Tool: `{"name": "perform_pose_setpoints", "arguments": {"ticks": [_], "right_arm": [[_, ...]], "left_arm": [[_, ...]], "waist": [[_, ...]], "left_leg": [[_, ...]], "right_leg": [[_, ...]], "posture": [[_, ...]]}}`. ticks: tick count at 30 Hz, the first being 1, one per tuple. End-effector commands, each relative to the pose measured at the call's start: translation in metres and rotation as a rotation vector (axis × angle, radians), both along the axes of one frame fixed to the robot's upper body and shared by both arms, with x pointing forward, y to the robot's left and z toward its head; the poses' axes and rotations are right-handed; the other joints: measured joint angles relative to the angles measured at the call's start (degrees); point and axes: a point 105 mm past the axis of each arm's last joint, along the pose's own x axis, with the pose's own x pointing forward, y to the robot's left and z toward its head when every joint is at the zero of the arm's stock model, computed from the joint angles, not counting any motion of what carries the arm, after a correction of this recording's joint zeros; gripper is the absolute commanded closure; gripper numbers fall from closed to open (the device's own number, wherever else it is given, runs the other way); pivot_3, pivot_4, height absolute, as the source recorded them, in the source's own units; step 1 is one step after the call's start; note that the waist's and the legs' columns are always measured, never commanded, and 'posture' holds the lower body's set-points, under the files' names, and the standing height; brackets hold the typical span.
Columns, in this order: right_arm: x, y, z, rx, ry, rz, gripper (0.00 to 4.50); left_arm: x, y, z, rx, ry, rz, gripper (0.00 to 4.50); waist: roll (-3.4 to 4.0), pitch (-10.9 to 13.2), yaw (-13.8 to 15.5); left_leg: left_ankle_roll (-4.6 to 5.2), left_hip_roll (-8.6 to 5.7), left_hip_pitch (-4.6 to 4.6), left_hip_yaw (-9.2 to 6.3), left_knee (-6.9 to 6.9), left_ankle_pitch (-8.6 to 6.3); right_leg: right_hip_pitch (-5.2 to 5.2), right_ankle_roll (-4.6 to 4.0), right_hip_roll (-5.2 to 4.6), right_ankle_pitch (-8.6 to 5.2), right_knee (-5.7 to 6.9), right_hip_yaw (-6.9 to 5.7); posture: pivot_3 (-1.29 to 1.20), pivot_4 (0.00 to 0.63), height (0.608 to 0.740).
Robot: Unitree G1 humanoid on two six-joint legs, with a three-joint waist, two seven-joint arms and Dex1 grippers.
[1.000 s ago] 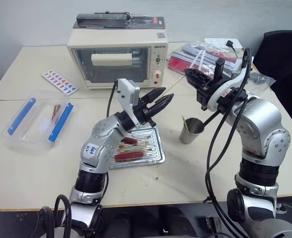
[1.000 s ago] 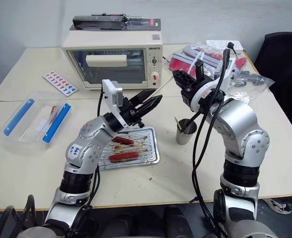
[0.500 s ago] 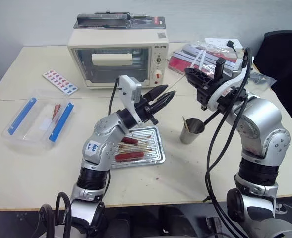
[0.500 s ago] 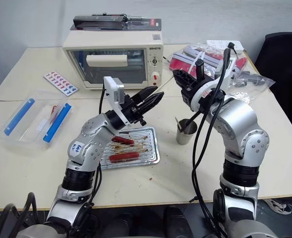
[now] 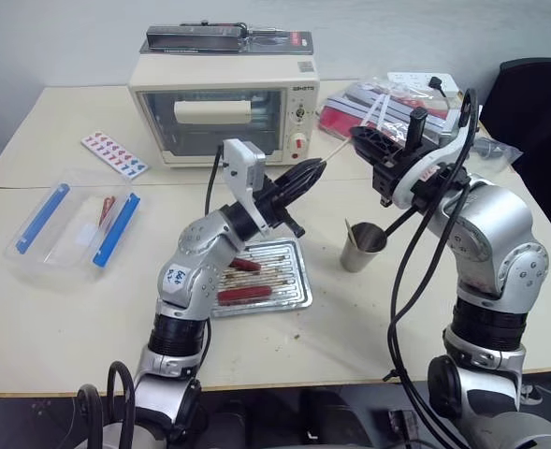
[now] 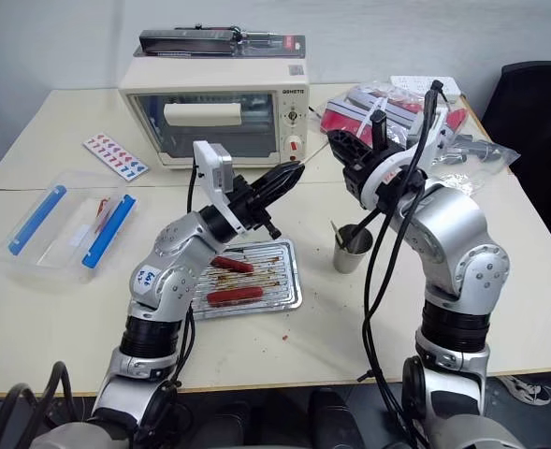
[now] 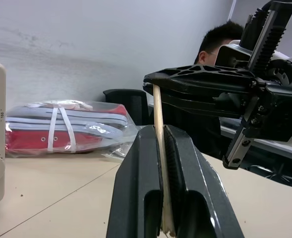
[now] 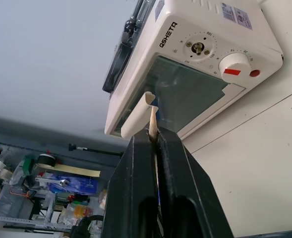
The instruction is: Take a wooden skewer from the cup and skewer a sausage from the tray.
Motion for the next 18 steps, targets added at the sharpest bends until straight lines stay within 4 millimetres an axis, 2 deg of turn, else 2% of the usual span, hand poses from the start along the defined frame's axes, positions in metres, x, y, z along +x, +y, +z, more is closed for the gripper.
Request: {"name": "perform_pose_setpoints", "arguments": {"ticks": [1, 4, 5, 7, 11, 13, 15, 18], "right_arm": [[-0.013, 0.000, 0.011, -0.044, -0.086, 0.022, 3.57], [-0.012, -0.002, 0.010, -0.155, -0.114, 0.024, 2.78], [-0.012, -0.002, 0.011, -0.244, -0.153, 0.019, 2.48], [-0.012, -0.003, 0.011, -0.401, -0.222, 0.014, 2.48], [-0.022, 0.016, 0.007, -0.810, -0.442, 0.109, 2.48], [-0.026, 0.023, 0.003, -0.942, -0.521, 0.159, 2.48], [-0.031, 0.034, -0.003, -1.072, -0.619, 0.247, 2.48], [-0.037, 0.046, -0.017, -1.224, -0.743, 0.369, 2.48]], "left_arm": [[-0.004, 0.014, 0.014, 0.001, -0.047, 0.026, 4.50], [-0.006, 0.028, 0.010, 0.029, -0.035, 0.042, 4.50], [-0.008, 0.037, 0.008, 0.050, -0.032, 0.058, 4.50], [-0.011, 0.051, 0.005, 0.085, -0.025, 0.081, 4.50], [-0.027, 0.094, 0.002, 0.194, -0.003, 0.135, 4.50], [-0.035, 0.109, 0.003, 0.232, 0.007, 0.154, 4.50], [-0.049, 0.133, 0.003, 0.296, 0.021, 0.162, 4.50], [-0.070, 0.156, 0.001, 0.404, 0.072, 0.145, 4.50]], "waist": [[0.00, 0.0, 0.0], [0.00, 0.0, 0.0], [0.00, 0.0, 0.0], [0.01, 0.0, -0.1], [0.02, 0.0, -0.1], [0.03, 0.0, 0.0], [0.02, 0.0, 0.1], [0.00, 0.0, 0.1]], "left_leg": [[0.00, 0.00, 0.00, -0.01, 0.00, 0.00], [0.00, 0.00, -0.01, 0.00, -0.03, 0.00], [0.00, 0.01, -0.01, 0.00, -0.05, 0.00], [0.00, 0.02, -0.02, 0.00, -0.06, 0.00], [0.00, 0.06, -0.03, 0.01, -0.10, 0.00], [0.00, 0.08, -0.07, 0.02, -0.13, 0.00], [0.00, 0.09, -0.07, -0.03, -0.15, -0.01], [-0.02, 0.08, -0.13, -0.01, -0.14, -0.03]], "right_leg": [[0.00, 0.00, 0.00, 0.00, 0.00, 0.00], [-0.03, 0.00, 0.00, 0.00, 0.00, 0.01], [-0.02, 0.00, 0.00, 0.00, -0.03, 0.00], [-0.04, 0.00, 0.00, 0.00, -0.05, 0.01], [-0.09, 0.00, 0.03, 0.00, -0.09, 0.03], [-0.18, -0.01, 0.05, -0.01, -0.17, 0.05], [-0.18, -0.02, 0.05, -0.01, -0.31, 0.00], [-0.23, -0.02, 0.03, -0.01, -0.37, 0.02]], "posture": [[0.00, 0.150, 0.740], [0.00, 0.150, 0.740], [0.00, 0.150, 0.740], [0.00, 0.150, 0.740], [0.00, 0.150, 0.740], [0.00, 0.150, 0.740], [0.00, 0.150, 0.740], [0.00, 0.150, 0.740]]}}
